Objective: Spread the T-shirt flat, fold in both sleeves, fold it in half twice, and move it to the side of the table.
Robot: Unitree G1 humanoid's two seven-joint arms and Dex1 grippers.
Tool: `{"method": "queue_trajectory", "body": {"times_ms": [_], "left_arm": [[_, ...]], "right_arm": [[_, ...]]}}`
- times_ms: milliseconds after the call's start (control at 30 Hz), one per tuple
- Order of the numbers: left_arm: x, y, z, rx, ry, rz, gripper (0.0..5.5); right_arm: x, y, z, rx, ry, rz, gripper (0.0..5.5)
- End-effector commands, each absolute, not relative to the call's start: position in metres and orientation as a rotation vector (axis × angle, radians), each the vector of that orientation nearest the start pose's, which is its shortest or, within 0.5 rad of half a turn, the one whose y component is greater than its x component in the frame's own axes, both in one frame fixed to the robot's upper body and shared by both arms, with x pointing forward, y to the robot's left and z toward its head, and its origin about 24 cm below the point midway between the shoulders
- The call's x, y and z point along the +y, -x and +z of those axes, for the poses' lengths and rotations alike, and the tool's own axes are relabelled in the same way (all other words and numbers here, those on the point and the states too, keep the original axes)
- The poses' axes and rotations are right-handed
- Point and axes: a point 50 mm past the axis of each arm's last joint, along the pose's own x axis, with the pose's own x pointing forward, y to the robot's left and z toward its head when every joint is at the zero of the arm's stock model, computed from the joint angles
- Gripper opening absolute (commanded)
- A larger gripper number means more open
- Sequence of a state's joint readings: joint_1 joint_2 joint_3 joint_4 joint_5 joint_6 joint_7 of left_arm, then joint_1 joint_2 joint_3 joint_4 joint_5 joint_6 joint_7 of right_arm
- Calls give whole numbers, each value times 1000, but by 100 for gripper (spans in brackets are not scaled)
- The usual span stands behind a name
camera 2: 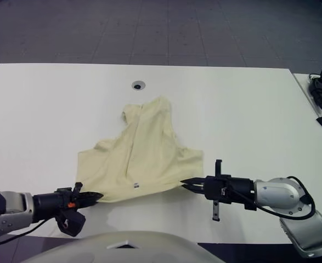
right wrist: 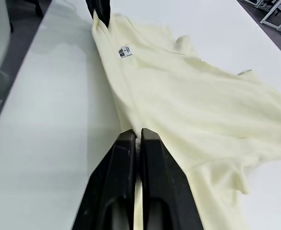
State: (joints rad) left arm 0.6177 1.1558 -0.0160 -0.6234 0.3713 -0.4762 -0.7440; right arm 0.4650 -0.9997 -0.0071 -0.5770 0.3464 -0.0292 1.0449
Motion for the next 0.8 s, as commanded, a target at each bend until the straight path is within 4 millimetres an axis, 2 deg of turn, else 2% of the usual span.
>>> {"method": "queue_trajectory", "body": {"times_ms": [33, 167, 333, 467, 500, 533, 567, 700, 800], "left_arm": [[197, -93, 87, 159, -1273, -1566, 2], [197, -86, 87, 234, -1182, -1602, 2], [189, -75, 94, 279, -1036, -1644, 2], [188, -78, 99, 288, -1014, -1643, 2], [188, -78, 100, 289, -1008, -1644, 2], [188, -78, 101, 293, -999, -1643, 2], [188, -79, 101, 296, -993, -1639, 39], [193, -83, 102, 339, -1002, -1621, 104], [196, -77, 101, 394, -967, -1652, 148]], "right_arm": [[-195, -123, 97, 340, 496, 1452, 0], [-190, -124, 101, 313, 466, 1441, 0], [-191, -117, 102, 361, 432, 1484, 0], [-192, -113, 100, 392, 415, 1502, 0], [-192, -112, 100, 397, 415, 1505, 35], [-192, -112, 100, 404, 413, 1509, 45], [-192, -112, 99, 406, 409, 1510, 63], [-191, -113, 101, 409, 362, 1500, 128], [-192, -112, 102, 426, 337, 1513, 170]]}}
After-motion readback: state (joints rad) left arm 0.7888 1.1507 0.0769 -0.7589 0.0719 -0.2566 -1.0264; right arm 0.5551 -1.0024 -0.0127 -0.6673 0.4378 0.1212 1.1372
